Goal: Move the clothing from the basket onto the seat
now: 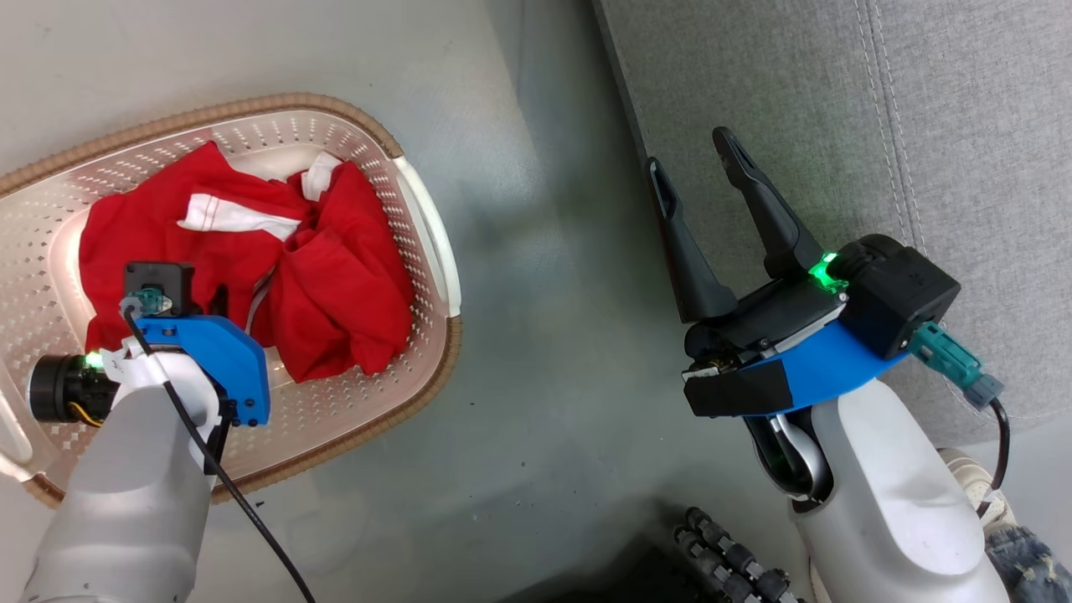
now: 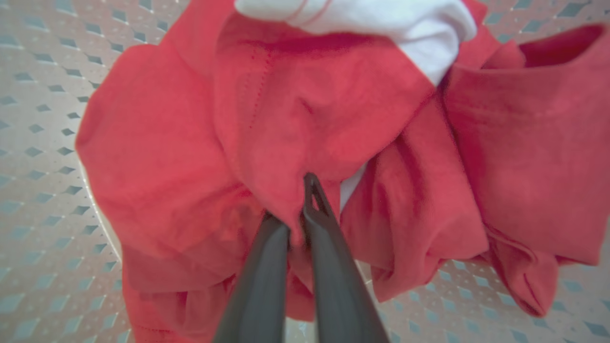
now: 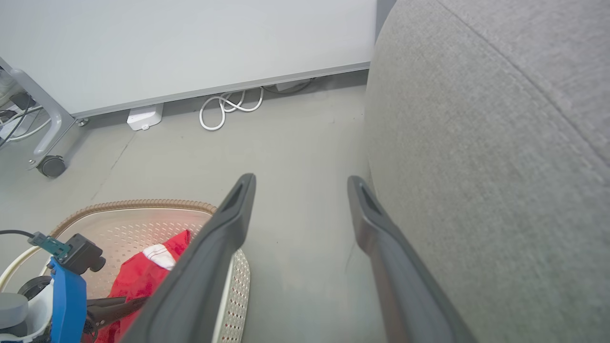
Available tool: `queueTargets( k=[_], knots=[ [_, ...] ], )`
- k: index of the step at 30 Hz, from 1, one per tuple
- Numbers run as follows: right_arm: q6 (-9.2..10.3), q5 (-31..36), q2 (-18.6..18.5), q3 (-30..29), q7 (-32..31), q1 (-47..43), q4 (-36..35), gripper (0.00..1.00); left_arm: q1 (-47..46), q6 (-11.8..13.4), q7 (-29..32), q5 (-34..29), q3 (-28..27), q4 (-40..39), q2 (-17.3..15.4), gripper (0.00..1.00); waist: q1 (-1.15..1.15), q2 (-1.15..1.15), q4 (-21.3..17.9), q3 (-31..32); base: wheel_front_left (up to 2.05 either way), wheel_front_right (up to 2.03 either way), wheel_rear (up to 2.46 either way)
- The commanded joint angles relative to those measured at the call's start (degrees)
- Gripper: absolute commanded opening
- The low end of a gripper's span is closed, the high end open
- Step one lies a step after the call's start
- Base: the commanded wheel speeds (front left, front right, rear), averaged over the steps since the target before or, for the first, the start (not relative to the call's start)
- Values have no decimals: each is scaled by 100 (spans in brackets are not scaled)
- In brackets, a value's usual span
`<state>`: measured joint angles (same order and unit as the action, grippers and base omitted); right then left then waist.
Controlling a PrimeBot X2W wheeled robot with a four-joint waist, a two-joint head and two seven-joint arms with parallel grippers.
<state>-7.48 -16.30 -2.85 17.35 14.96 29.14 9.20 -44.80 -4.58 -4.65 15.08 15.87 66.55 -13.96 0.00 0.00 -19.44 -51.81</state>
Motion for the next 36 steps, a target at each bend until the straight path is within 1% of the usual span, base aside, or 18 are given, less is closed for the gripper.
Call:
queueTargets(
  k=[1, 6, 11, 21, 25, 29, 30, 32, 36],
  knots=[
    [-3, 9, -6, -6, 32, 106, 19, 100, -92, -11, -35, 2, 34, 35, 9, 0, 0, 0, 20, 24, 0, 0, 0],
    [-2, 68, -7, -94, 32, 141, 124, 100, -138, -46, -136, -121, 231, 118, 126, 0, 0, 0, 175, 207, 0, 0, 0],
    [-3, 208, -8, -247, 32, 111, 290, 100, -65, -86, -289, -238, 471, 236, 345, 0, 0, 0, 450, 643, 0, 0, 0],
    [-3, 530, -12, -369, 29, -265, 829, 100, 148, -209, -684, -183, 716, 403, 788, 0, 0, 0, 1029, 2016, 0, 0, 0],
    [-3, 457, -14, -287, 12, -455, 1058, 100, 287, -255, -779, -104, 840, 430, 950, 0, 0, 0, 1210, 2637, 0, 0, 0],
    [-3, 436, -13, -261, -21, -687, 1258, 100, 413, -284, -889, 25, 973, 321, 1064, 0, 0, 0, 1364, 3260, 0, 0, 0],
    [-3, 436, -13, -261, -21, -687, 1258, 100, 413, -284, -889, 25, 973, 321, 1064, 0, 0, 0, 1364, 3260, 0, 0, 0],
    [-3, 410, -14, -247, -74, -803, 1317, 100, 525, -292, -947, 119, 1053, 191, 1088, 0, 0, 0, 1429, 3521, 0, 0, 0],
    [-3, 331, -12, -202, -177, -1056, 1404, 100, 740, -298, -985, 532, 1492, -373, 1118, 0, 0, 0, 1526, 4006, 0, 0, 0]
  ],
)
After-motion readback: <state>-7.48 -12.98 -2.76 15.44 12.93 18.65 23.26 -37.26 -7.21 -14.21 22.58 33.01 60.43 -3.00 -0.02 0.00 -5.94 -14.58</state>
